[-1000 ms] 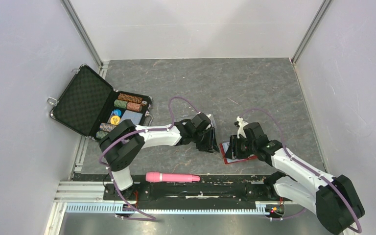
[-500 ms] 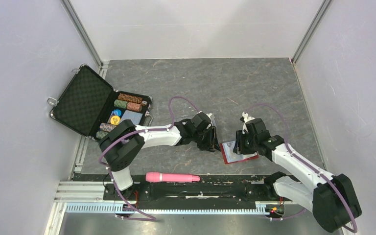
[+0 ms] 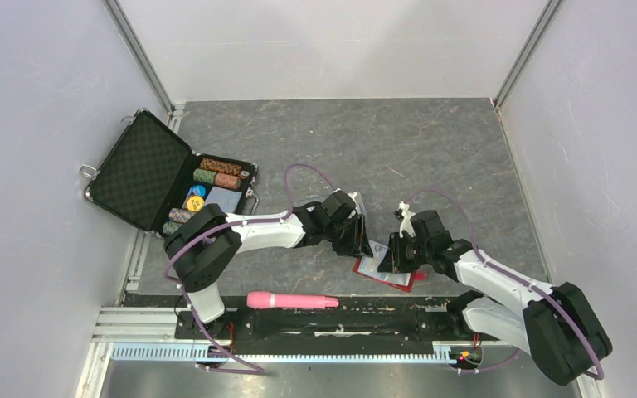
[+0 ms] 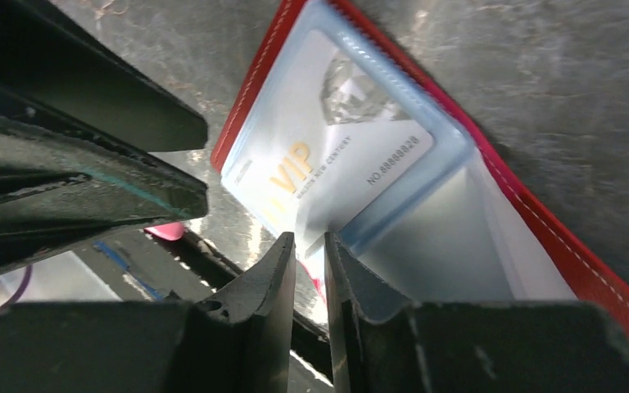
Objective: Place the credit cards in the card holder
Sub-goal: Turn over the card slot in the card holder.
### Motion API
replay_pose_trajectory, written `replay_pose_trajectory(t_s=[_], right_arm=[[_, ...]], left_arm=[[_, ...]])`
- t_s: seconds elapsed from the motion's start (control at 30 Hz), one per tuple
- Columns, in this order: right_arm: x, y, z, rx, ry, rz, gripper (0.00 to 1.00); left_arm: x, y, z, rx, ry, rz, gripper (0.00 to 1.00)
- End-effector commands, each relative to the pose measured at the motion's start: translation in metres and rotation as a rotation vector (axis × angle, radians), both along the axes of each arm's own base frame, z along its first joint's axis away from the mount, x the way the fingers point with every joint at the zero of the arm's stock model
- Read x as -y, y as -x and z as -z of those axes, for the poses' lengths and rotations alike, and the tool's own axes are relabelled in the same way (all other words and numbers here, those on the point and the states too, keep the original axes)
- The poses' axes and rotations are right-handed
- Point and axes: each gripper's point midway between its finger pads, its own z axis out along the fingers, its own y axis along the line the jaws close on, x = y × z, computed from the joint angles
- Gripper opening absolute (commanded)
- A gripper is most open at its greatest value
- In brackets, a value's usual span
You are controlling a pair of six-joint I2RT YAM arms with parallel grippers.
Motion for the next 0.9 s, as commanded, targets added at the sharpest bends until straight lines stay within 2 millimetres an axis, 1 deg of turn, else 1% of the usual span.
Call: replay_pose_trajectory(t_s=[0.0,0.17,0.27,0.33,0.4,0.47,0.6,0.7,0.8,0.87], right_arm=[[-0.021,-0.004,-0.018,0.025,-0.116,-0.017,0.23],[-0.003,-0.023,-0.034,0.130,0.000,0.024,0.26],[0.007,-0.025,-0.032,0.154,0.047,0.046,0.23],[0.011,-0.020,-0.023,0.135,0.063,0.046,0.15],[0.014,-0.011,-0.009,0.101,0.076,0.041,0.05],[0.016,-0.005,0.003,0.077,0.078,0.046,0.00],[0.019,0.004,0.017,0.042,0.081,0.046,0.00],[0.021,0.007,0.022,0.033,0.088,0.047,0.00],[0.022,0.009,0.024,0.025,0.093,0.046,0.00],[0.022,0.009,0.025,0.023,0.095,0.046,0.00]], left_arm=[[0.003,-0.002,-0.015,0.035,0.035,0.005,0.45],[0.004,-0.003,-0.012,0.037,0.015,0.018,0.46],[0.007,-0.004,-0.005,0.033,0.003,0.030,0.48],[0.011,-0.005,-0.001,0.024,0.000,0.041,0.48],[0.013,-0.005,0.002,0.019,-0.003,0.048,0.48],[0.014,-0.006,0.007,0.017,-0.015,0.052,0.48],[0.011,-0.007,0.018,0.014,-0.056,0.061,0.48],[0.011,-0.005,0.025,0.011,-0.069,0.073,0.48],[0.016,-0.001,0.026,0.009,-0.058,0.091,0.45],[0.020,0.001,0.023,0.015,-0.046,0.100,0.44]])
